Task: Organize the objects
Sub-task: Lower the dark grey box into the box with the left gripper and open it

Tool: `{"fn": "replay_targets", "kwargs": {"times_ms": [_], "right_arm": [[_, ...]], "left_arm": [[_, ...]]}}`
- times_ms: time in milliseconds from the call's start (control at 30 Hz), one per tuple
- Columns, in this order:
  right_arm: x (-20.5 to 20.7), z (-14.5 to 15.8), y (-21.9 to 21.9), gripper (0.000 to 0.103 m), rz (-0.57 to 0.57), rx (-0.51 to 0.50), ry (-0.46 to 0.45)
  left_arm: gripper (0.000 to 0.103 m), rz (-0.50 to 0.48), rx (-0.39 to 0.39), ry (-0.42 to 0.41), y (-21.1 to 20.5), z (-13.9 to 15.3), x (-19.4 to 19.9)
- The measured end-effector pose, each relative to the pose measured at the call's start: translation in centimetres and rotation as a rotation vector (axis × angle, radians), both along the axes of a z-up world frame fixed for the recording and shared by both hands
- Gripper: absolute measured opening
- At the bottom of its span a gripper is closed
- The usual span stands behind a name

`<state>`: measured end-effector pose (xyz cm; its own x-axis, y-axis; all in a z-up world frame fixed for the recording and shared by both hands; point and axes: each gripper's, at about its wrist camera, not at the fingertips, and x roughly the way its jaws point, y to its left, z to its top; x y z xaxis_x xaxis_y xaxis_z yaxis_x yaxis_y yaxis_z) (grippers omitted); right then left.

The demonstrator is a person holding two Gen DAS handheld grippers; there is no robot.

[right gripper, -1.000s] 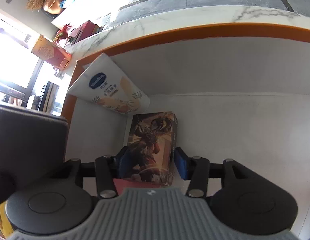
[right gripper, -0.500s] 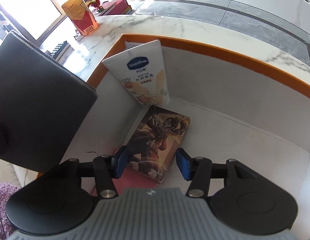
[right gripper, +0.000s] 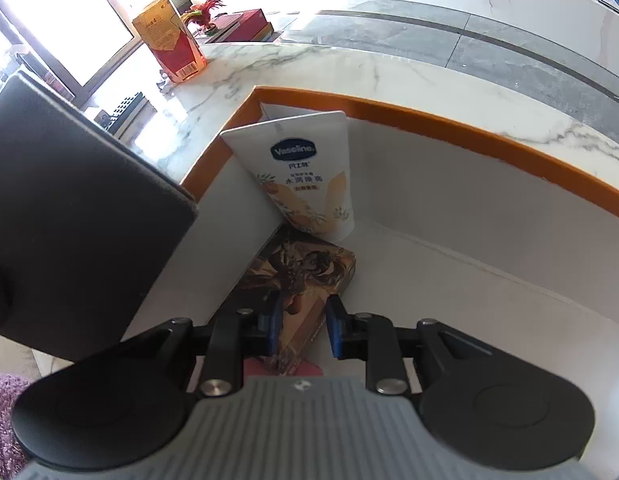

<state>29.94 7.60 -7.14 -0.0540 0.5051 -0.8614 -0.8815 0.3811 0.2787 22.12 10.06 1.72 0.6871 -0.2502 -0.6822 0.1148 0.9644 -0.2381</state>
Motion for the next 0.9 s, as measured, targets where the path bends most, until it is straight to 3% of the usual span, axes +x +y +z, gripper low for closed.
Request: {"fn": "replay_targets", "kwargs": {"times_ms": [100,267,433,633,900], "right_arm": [[0.1,0.8,-1.0,0.027,-0.025,0.007,0.003],[0.8,2.2,-3.3,0.032,-0.084,-0.036,-0.103],[2.1,3.3,-6.9,0.033,-0.154,-0.07,-0.16],[3.2,3.1,-9.9,0.035,-0.195,-0.131,-0.229],[2.9,2.7,-10.9,0.04,-0.195,-0.114,-0.204]], "left_arm": [[0.039,-0.01,-0.011,0.005,-0.2,0.0,0.0],[0.039,-0.054,-0.029,0.04,-2.0,-0.7,0.7],[0.039,-0.084,-0.095,0.148,-4.7,-3.2,1.7],[0.039,-0.047,-0.194,0.328,-6.5,-7.1,3.2],[0.039,-0.001,-0.283,0.443,-7.6,-10.2,4.0]]}}
